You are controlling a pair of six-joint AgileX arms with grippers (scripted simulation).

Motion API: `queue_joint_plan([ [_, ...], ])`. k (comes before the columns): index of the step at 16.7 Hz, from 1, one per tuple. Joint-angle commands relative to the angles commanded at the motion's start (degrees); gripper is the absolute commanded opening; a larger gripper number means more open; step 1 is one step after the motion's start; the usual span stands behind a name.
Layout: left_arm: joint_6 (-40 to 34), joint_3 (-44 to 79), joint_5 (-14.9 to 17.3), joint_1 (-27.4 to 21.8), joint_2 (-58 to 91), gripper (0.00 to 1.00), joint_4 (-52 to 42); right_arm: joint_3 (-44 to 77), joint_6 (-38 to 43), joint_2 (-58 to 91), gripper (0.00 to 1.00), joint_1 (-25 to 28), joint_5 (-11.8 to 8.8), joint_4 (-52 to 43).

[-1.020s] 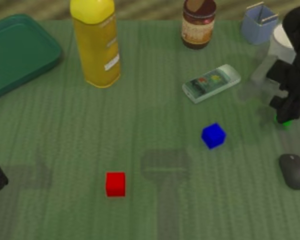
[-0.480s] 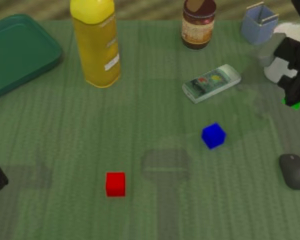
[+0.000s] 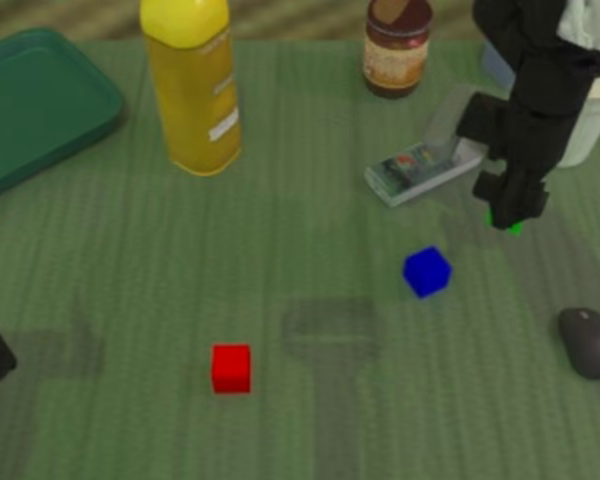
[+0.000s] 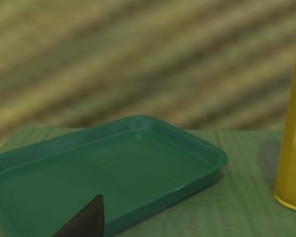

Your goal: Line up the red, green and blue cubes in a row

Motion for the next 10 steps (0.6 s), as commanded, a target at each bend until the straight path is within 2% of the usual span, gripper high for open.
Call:
queue_joint_plan([
  [6,0.0,0.0,0.0,0.0,0.0,1.00,0.0,-2.5,2.6,-2.7,0.00,21.7,-0.2,-0.8],
  [8,0.0,0.0,0.0,0.0,0.0,1.00,0.0,-3.2,3.4,-3.7,0.00,27.1,-0.1,-0.8],
  [10,0.0,0.0,0.0,0.0,0.0,1.00,0.0,-3.6,3.9,-4.5,0.00,30.1,-0.1,-0.8],
])
